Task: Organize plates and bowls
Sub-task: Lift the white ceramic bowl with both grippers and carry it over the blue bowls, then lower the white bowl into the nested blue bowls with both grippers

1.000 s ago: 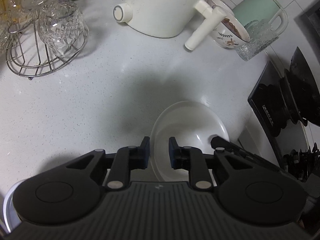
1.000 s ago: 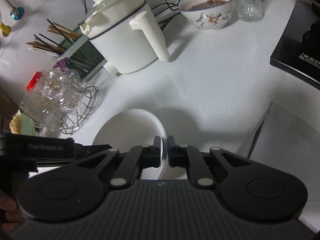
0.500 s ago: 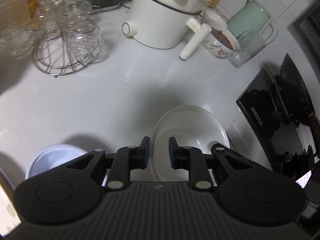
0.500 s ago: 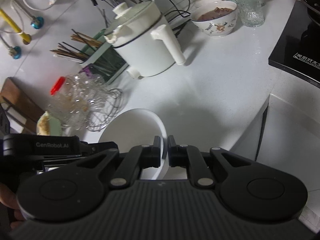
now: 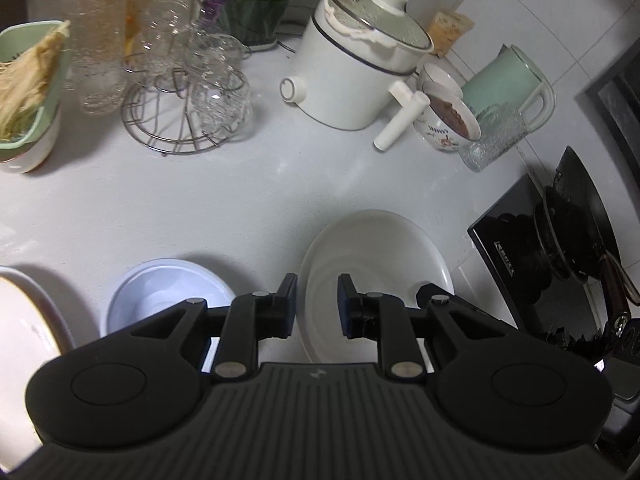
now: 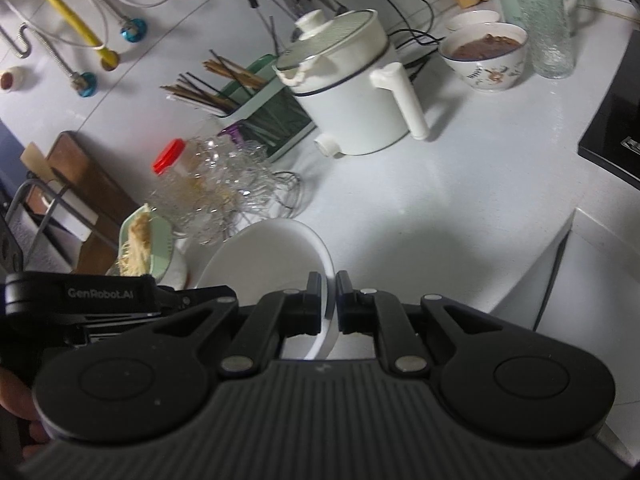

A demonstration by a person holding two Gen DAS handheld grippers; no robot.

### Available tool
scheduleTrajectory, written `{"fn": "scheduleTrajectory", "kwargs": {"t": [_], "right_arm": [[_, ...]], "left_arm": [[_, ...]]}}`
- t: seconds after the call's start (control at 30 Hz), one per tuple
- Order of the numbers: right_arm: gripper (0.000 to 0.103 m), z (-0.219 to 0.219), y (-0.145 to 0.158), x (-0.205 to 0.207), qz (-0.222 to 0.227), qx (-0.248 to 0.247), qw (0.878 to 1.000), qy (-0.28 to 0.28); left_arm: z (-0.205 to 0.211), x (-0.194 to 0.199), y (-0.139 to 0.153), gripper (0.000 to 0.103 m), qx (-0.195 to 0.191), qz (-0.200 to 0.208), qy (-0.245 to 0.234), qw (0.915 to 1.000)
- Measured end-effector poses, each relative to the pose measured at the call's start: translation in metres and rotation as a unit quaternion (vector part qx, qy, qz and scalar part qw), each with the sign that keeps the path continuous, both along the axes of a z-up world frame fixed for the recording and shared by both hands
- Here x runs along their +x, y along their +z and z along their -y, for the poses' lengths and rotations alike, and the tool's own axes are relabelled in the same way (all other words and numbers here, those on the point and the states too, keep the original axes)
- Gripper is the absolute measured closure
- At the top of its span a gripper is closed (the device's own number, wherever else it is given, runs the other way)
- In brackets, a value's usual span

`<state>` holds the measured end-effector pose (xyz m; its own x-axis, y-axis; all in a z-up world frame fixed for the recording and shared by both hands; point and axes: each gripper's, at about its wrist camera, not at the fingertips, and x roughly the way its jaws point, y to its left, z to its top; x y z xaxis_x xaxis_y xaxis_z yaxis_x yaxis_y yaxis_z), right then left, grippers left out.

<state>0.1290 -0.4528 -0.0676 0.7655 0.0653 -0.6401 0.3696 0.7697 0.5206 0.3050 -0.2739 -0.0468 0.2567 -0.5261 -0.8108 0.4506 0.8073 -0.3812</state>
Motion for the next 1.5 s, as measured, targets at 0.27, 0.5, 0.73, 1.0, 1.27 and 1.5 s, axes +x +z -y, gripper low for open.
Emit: {"fn": "scheduleTrajectory", "kwargs": {"t": [0.27, 0.5, 0.73, 1.0, 1.27, 1.5], "right_arm": [[0.091, -0.013, 0.007, 0.015, 0.009, 0.003, 0.999, 0.045], [0.091, -0.034, 0.006, 0.035, 0.005, 0.007, 0.996, 0.092], [0.091, -0.063, -0.003, 0.058, -0.007, -0.006, 0.988, 0.157], [0.091, -0.095, -0.02, 0.077, -0.037, -0.036, 0.978, 0.204], [0.09, -0.116, -0.03, 0.087, -0.044, -0.089, 0.968, 0.231], [0.051, -0.116, -0.025, 0.089, -0.031, -0.099, 0.969, 0.223]], "left_arm": [[-0.028, 0.0, 0.009, 0.08, -0.003, 0.004, 0.035, 0.9994], [-0.062, 0.003, 0.008, 0.079, 0.001, 0.007, 0.081, 0.9967], [-0.103, 0.005, -0.008, 0.079, 0.007, -0.01, 0.137, 0.9906], [-0.124, 0.006, -0.027, 0.079, 0.036, -0.018, 0.161, 0.9861], [-0.13, 0.01, -0.037, 0.067, 0.059, -0.015, 0.179, 0.9819], [-0.14, 0.011, -0.036, 0.053, 0.059, -0.017, 0.188, 0.9803]]}}
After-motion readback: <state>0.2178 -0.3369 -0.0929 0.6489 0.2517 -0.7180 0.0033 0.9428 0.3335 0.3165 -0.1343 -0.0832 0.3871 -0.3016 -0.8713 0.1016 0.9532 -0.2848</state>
